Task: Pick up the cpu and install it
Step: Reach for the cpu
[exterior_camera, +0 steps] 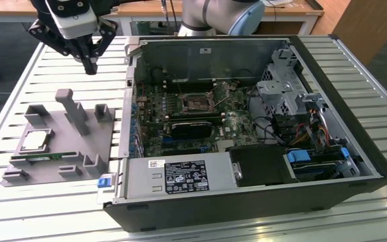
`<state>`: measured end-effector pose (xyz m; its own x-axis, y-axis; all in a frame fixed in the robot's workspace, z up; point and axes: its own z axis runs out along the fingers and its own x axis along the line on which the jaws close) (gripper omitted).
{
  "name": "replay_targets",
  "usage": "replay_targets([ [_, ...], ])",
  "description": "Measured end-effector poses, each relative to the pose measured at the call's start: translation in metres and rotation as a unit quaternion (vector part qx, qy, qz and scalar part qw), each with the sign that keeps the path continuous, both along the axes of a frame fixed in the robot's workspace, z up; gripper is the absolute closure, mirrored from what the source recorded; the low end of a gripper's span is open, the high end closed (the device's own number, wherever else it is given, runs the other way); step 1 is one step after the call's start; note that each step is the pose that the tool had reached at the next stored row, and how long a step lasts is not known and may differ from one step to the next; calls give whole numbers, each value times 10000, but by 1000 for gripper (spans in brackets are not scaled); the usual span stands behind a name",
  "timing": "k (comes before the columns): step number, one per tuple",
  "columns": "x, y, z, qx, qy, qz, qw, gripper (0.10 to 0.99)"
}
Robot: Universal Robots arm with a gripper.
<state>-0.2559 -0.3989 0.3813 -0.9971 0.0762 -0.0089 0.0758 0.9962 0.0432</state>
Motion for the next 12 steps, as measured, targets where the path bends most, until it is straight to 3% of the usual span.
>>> replay_targets([
  [12, -111, 0, -11, 0, 10, 0, 10000, 980],
])
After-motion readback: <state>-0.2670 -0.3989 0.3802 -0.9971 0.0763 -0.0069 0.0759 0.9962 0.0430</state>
